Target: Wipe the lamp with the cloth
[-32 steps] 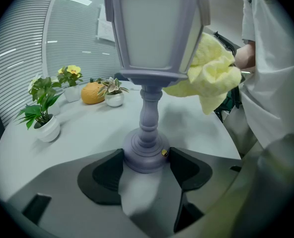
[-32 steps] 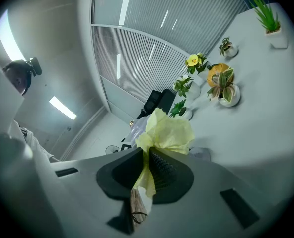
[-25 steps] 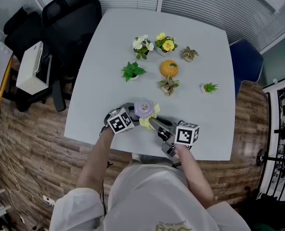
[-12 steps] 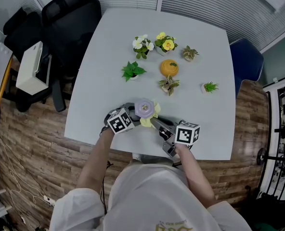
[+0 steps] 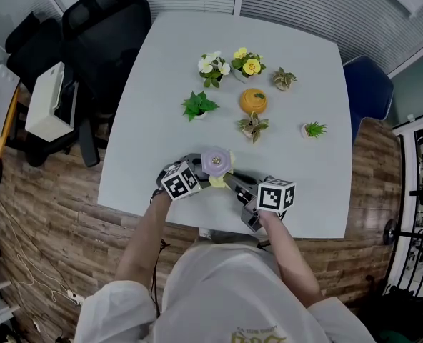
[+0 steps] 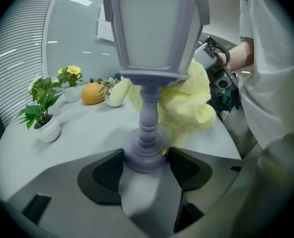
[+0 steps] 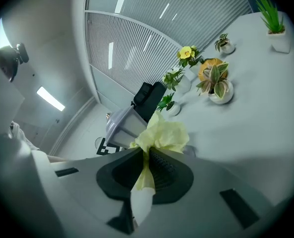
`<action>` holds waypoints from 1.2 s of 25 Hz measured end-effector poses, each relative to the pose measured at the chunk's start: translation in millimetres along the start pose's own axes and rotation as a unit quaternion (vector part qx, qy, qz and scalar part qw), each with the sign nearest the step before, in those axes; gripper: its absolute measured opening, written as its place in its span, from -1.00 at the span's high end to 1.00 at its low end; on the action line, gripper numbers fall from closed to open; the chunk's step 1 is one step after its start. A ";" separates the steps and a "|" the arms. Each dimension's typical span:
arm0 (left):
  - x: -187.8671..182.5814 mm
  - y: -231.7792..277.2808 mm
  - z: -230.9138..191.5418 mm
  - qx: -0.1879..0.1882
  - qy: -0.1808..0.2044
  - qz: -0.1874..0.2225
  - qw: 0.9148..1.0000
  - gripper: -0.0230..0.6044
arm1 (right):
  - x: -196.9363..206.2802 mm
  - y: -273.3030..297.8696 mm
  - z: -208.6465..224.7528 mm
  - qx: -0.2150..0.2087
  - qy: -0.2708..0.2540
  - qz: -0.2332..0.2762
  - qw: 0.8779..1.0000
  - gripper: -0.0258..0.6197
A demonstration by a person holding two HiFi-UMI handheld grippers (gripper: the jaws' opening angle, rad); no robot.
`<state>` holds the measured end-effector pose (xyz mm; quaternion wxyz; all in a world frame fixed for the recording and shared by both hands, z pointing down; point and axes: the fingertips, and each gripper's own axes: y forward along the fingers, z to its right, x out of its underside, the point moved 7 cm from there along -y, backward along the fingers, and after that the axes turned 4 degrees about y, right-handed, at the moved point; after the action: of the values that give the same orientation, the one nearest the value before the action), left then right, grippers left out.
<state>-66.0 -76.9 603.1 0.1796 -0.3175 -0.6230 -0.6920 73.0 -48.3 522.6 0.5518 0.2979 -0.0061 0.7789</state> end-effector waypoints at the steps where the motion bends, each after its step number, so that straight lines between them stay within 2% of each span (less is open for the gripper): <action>1: 0.1 -0.4 0.5 0.000 0.000 0.000 1.000 -0.02 | -0.4 1.0 -0.5 0.000 -0.002 -0.004 1.000 0.76; 21: -0.1 -1.8 -1.0 0.000 0.001 -0.001 1.000 -0.02 | 2.6 29.6 18.0 0.050 -0.020 -0.079 0.995 0.76; 30: -0.1 -1.3 -0.3 0.000 0.001 0.000 1.000 -0.02 | -6.7 23.3 16.9 0.052 -0.024 -0.061 0.996 0.76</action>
<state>-66.9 -77.0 602.0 0.1803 -0.3167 -0.6227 -0.6924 62.0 -68.9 540.8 0.5817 0.3451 0.0393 0.7355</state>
